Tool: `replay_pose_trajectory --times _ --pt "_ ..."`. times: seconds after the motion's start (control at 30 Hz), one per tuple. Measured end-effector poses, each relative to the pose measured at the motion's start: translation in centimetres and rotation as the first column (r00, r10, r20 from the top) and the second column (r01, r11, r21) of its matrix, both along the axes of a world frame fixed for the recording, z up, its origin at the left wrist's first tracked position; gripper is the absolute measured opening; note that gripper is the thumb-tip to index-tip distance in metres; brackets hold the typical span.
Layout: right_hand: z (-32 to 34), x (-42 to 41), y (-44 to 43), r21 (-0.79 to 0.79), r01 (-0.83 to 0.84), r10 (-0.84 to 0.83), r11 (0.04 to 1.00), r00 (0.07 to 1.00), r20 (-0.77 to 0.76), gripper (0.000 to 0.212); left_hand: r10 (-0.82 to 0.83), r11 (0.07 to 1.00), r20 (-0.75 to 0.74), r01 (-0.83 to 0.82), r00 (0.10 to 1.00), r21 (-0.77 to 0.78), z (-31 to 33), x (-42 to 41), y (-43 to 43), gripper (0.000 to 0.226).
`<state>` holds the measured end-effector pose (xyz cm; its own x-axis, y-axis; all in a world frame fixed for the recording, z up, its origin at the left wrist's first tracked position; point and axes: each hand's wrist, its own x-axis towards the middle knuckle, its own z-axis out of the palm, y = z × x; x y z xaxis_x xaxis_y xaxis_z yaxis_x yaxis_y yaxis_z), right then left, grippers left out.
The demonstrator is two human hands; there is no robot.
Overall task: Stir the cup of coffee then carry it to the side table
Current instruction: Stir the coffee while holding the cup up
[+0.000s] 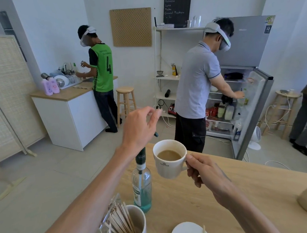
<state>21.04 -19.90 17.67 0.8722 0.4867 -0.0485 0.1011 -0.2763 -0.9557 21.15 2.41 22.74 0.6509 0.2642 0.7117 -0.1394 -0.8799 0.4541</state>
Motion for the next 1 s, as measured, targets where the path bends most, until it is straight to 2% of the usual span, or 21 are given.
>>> replay_pose_trajectory --times 0.23,0.33,0.47,0.63,0.73,0.8,0.87,0.93,1.0 --pt "0.4 0.1 -1.1 0.008 0.014 -0.014 1.0 1.0 0.001 0.04 0.032 0.999 0.255 -0.034 0.966 0.005 -1.4 -3.1 -1.6 0.024" --pt "0.8 0.1 -1.8 0.011 0.013 -0.013 1.0 1.0 0.006 0.04 -0.003 1.0 0.336 0.004 0.942 -0.004 -1.9 -4.6 -3.2 0.022" --pt "1.0 0.0 -2.7 0.0 0.019 -0.019 1.0 0.999 0.03 0.042 -0.078 0.991 0.315 0.108 0.946 -0.079 -3.3 -6.1 -5.2 0.018" --pt "0.2 -0.4 -4.4 0.003 0.047 -0.047 0.999 0.999 0.019 0.042 -0.169 0.945 0.175 0.21 0.97 -0.251 -6.3 -6.9 -7.0 0.024" --pt "-0.9 -0.7 -5.4 -0.001 0.069 -0.069 0.998 0.998 0.011 0.041 -0.251 0.864 0.067 0.255 0.966 -0.434 -8.2 -7.2 -8.2 0.031" --pt "-2.0 -0.9 -6.1 -0.007 0.083 -0.083 0.997 0.997 0.004 0.044 -0.341 0.769 0.019 0.29 0.94 -0.569 -9.4 -7.5 -9.2 0.028" --pt "-3.1 -1.1 -6.7 -0.021 0.098 -0.099 0.995 0.995 -0.011 0.043 -0.422 0.666 -0.017 0.297 0.906 -0.684 -11.0 -7.5 -10.0 0.035" --pt "-4.4 -1.3 -7.2 -0.032 0.11 -0.111 0.993 0.993 -0.03 0.042 -0.452 0.603 -0.047 0.266 0.891 -0.752 -12.5 -7.6 -10.6 0.05" --pt "-5.8 -1.5 -7.7 -0.039 0.12 -0.122 0.992 0.991 -0.063 0.039 -0.466 0.546 -0.064 0.23 0.882 -0.805 -13.8 -7.8 -11.3 0.049"
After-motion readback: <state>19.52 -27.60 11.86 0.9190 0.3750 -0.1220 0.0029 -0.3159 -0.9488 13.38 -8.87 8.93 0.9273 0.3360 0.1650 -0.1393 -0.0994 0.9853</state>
